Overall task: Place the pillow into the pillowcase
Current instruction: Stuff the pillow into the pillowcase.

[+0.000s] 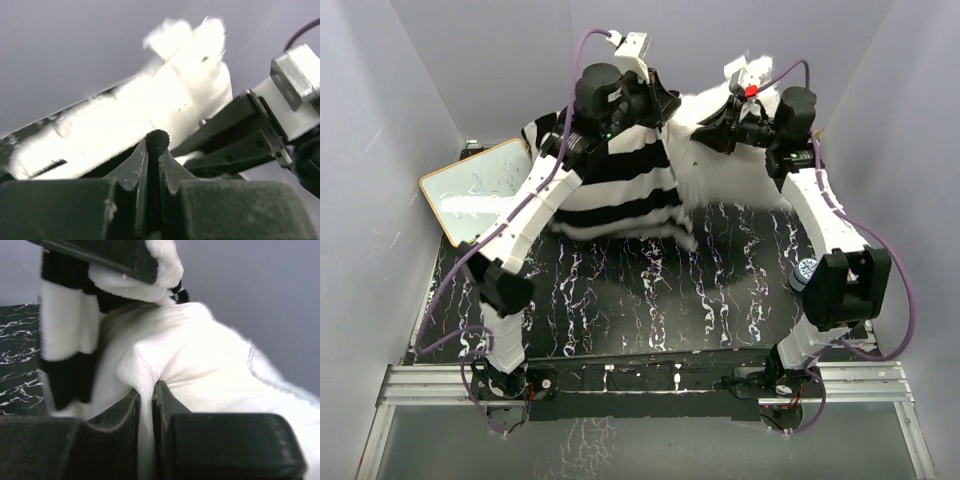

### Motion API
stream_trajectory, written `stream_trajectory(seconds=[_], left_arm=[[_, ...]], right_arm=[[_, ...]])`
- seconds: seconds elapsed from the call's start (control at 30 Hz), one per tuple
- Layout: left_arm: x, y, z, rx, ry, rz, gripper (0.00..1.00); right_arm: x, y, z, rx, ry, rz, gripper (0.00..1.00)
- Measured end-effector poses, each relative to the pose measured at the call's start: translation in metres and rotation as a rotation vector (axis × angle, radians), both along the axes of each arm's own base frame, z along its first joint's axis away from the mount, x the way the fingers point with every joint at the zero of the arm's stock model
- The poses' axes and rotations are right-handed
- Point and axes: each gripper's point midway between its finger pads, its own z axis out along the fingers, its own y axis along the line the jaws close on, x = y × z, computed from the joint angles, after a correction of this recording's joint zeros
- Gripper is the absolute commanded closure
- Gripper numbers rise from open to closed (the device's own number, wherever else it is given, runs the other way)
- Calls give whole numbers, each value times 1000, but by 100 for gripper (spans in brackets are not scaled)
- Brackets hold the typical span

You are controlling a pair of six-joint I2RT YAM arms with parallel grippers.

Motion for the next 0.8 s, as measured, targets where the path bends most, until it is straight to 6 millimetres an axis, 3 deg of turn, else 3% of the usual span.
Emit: stream_trajectory(seconds=[0.07, 0.13, 0.2, 0.23, 0.33, 0.4, 0.43, 0.53, 0.57, 0.63, 0.73, 0.8], left_arm=[[-16, -3, 22, -101, -53, -56, 100], [-37, 2, 26, -156, -74, -99, 100], [-57, 12, 13, -184, -71, -115, 100], [-66, 18, -1, -193, -59, -118, 100], [-92, 29, -71, -224, 27, -135, 100], [-110, 30, -144, -236, 146, -151, 100], [-119, 29, -183, -232, 216, -156, 100], [-157, 31, -280, -187, 409, -161, 100], [-170, 32, -299, -169, 454, -170, 100], [-190, 28, -312, -151, 490, -199, 100], [-199, 20, -301, -161, 459, -238, 100], [-201, 20, -289, -170, 428, -251, 100]], right_arm=[[-8, -4, 29, 5, -96, -1, 92], [-31, 5, 29, -18, -168, 32, 92], [-55, 19, 4, -53, -202, 82, 92], [-69, 26, -22, -78, -207, 112, 92], [-98, 35, -124, -183, -103, 191, 92], [-107, 32, -197, -274, 14, 243, 91], [-111, 30, -224, -309, 43, 279, 89], [-126, 23, -256, -388, 50, 372, 69], [-134, 20, -259, -415, 44, 407, 61], [-154, 13, -264, -437, 71, 463, 49], [-194, 1, -267, -449, 190, 540, 39], [-209, -2, -257, -465, 210, 565, 34]])
